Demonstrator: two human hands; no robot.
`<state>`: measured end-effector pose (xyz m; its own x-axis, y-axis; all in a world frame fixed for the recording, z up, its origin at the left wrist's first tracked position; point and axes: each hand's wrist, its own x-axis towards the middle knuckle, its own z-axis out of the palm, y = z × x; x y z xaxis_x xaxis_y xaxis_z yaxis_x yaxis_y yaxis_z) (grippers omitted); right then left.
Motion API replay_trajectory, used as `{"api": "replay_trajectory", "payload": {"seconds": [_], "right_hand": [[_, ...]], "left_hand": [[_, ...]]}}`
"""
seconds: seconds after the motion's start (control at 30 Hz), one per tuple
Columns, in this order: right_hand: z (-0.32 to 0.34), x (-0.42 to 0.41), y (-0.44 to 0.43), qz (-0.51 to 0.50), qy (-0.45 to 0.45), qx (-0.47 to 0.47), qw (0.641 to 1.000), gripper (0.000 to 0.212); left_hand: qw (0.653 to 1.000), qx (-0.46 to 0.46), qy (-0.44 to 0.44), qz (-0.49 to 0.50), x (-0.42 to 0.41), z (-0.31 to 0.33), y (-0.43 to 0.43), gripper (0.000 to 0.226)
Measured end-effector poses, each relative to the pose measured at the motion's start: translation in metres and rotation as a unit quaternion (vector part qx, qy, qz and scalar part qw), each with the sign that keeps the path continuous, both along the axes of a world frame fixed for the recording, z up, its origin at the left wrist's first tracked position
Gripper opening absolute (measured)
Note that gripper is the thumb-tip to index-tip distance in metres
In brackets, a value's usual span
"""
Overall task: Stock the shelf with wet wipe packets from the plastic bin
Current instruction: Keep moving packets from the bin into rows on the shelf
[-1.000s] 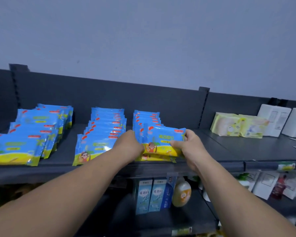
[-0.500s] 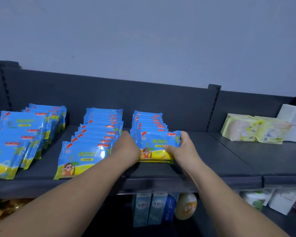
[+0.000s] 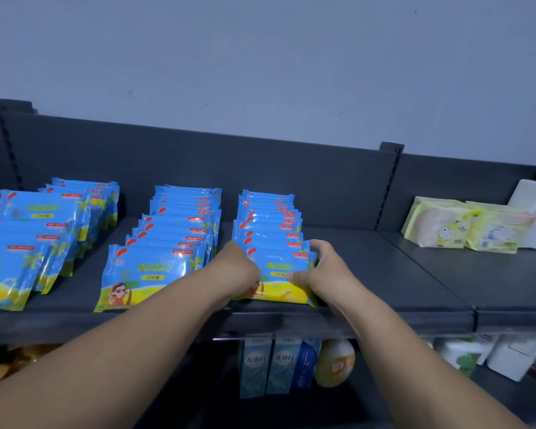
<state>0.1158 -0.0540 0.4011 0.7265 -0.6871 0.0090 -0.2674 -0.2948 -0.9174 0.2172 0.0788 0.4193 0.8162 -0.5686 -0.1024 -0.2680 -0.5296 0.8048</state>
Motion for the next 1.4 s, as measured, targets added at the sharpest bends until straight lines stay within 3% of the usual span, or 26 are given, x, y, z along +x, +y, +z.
{"api": "replay_trajectory", "payload": {"seconds": [0.13, 0.3, 0.5, 0.67, 0.77, 1.17, 1.4], "right_hand": [[0.008, -0.009, 0.007, 0.023, 0.037, 0.004, 0.999, 0.108], [0.014, -0.018, 0.021, 0.004, 0.04, -0.044, 0.998, 0.099], [0.008, -0.038, 0.035, -0.033, 0.075, -0.242, 0.967, 0.077], [-0.001, -0.06, 0.044, -0.055, 0.142, -0.382, 0.911, 0.074], [-0.008, -0.077, 0.047, -0.073, 0.178, -0.426, 0.884, 0.072], [-0.06, -0.168, 0.068, -0.158, 0.281, -0.424, 0.846, 0.069], [-0.108, -0.229, 0.075, -0.192, 0.332, -0.367, 0.847, 0.068]], "left_hand": [[0.999, -0.015, 0.024, -0.021, -0.008, 0.002, 0.008, 0.021], [0.998, -0.009, -0.013, -0.063, -0.01, 0.006, 0.017, 0.037], [0.975, 0.003, -0.194, -0.108, -0.02, -0.002, 0.029, 0.059], [0.91, 0.08, -0.379, -0.148, -0.033, -0.004, 0.039, 0.086], [0.872, 0.1, -0.445, -0.179, -0.043, -0.002, 0.042, 0.086], [0.794, 0.041, -0.489, -0.358, -0.102, -0.054, 0.025, 0.08], [0.787, 0.015, -0.448, -0.424, -0.146, -0.104, 0.01, 0.085]]}}
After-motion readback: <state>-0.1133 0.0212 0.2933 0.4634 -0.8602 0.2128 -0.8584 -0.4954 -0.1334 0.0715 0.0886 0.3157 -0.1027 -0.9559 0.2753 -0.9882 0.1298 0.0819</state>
